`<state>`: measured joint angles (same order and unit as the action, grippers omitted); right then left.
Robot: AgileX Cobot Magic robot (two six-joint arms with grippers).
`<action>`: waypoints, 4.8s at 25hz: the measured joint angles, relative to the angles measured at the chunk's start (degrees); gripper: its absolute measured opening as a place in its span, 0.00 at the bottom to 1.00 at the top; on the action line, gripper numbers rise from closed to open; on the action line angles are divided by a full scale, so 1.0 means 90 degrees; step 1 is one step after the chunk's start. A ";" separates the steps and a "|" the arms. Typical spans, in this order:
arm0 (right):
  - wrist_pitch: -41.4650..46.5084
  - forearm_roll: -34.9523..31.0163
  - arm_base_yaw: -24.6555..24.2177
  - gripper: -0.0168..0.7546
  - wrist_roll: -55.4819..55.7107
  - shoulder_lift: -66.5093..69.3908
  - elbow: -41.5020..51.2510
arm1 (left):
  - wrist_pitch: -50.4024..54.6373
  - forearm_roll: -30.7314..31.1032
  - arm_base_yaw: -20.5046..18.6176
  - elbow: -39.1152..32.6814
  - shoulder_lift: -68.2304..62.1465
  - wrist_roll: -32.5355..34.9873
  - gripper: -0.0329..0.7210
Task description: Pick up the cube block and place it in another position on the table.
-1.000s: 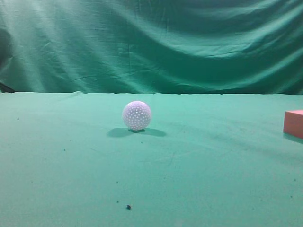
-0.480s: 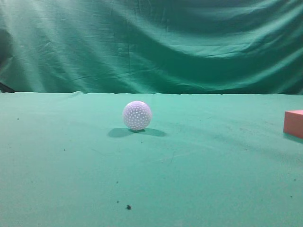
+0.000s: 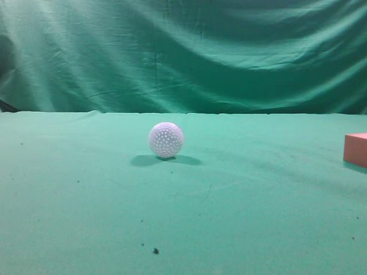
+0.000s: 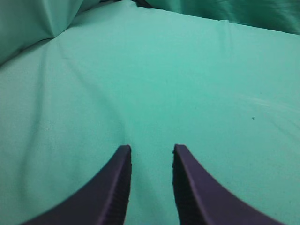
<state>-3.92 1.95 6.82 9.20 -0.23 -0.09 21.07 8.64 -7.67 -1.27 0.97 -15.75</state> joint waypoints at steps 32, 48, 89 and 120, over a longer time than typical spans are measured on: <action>0.6157 0.0036 0.1683 0.42 -0.1150 0.8900 -0.5575 | 0.0000 0.0000 0.0000 0.0000 0.0000 0.0000 0.36; 0.5100 0.0036 0.1683 0.68 -0.0820 1.0586 -0.5679 | 0.0000 0.0000 0.0000 0.0000 0.0000 0.0000 0.36; 0.6535 0.0425 0.1406 0.63 0.0271 1.3926 -1.0987 | 0.0000 0.0000 0.0000 0.0000 0.0000 0.0000 0.36; 0.6336 -0.0208 0.1406 0.02 0.0206 0.6675 -0.5351 | 0.0000 0.0000 0.0000 0.0000 0.0000 0.0000 0.36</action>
<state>53.10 0.07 19.47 11.06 59.85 -48.25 21.07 8.64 -7.67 -1.27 0.97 -15.75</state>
